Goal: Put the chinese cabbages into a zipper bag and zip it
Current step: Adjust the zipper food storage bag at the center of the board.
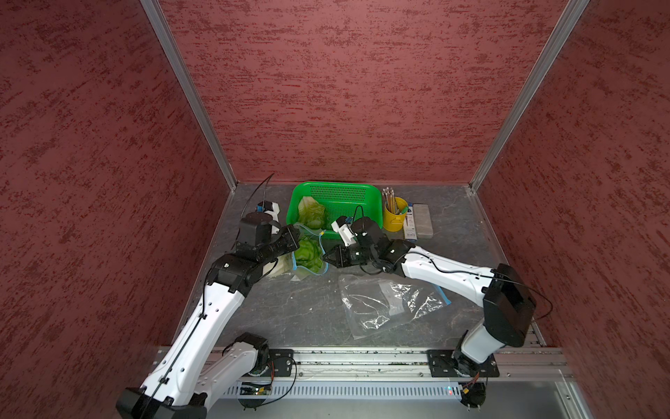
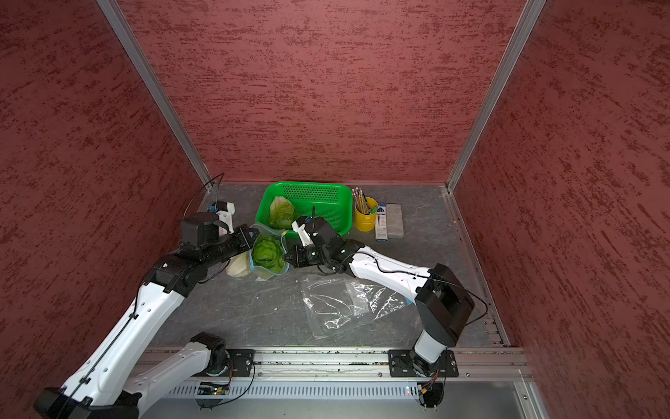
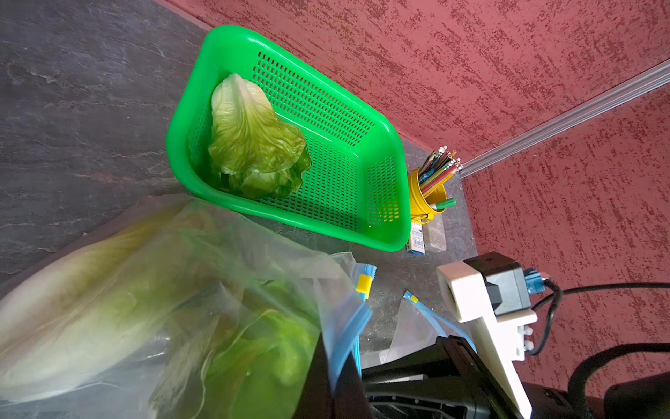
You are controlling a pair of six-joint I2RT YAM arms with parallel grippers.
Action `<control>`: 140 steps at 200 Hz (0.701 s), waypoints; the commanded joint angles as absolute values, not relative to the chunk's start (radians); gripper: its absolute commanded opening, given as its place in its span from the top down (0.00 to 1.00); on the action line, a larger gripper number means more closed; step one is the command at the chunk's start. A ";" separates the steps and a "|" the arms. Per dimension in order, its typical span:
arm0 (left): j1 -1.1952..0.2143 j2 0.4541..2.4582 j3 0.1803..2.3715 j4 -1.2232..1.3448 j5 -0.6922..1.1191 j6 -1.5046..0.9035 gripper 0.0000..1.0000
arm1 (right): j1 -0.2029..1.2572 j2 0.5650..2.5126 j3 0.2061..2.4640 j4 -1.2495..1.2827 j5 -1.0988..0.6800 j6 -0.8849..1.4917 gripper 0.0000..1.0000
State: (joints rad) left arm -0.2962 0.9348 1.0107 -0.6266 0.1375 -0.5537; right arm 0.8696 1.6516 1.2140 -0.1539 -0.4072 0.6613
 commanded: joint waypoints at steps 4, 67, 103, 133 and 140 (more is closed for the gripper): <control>-0.285 0.914 1.003 -0.601 0.138 -0.557 1.00 | 0.876 1.666 1.211 -0.109 -0.421 0.661 0.90; -0.274 0.905 1.036 -0.637 0.143 -0.531 1.00 | 0.877 1.615 1.271 -0.123 -0.377 0.616 1.00; -0.272 0.890 1.111 -0.739 0.119 -0.483 1.00 | 0.877 1.616 1.436 -0.208 -0.353 0.549 1.00; -0.269 0.870 1.165 -0.795 0.127 -0.474 1.00 | 0.877 1.644 1.615 -0.287 -0.347 0.499 1.00; -0.271 0.867 1.177 -0.808 0.132 -0.476 1.00 | 0.877 1.650 1.651 -0.302 -0.341 0.489 1.00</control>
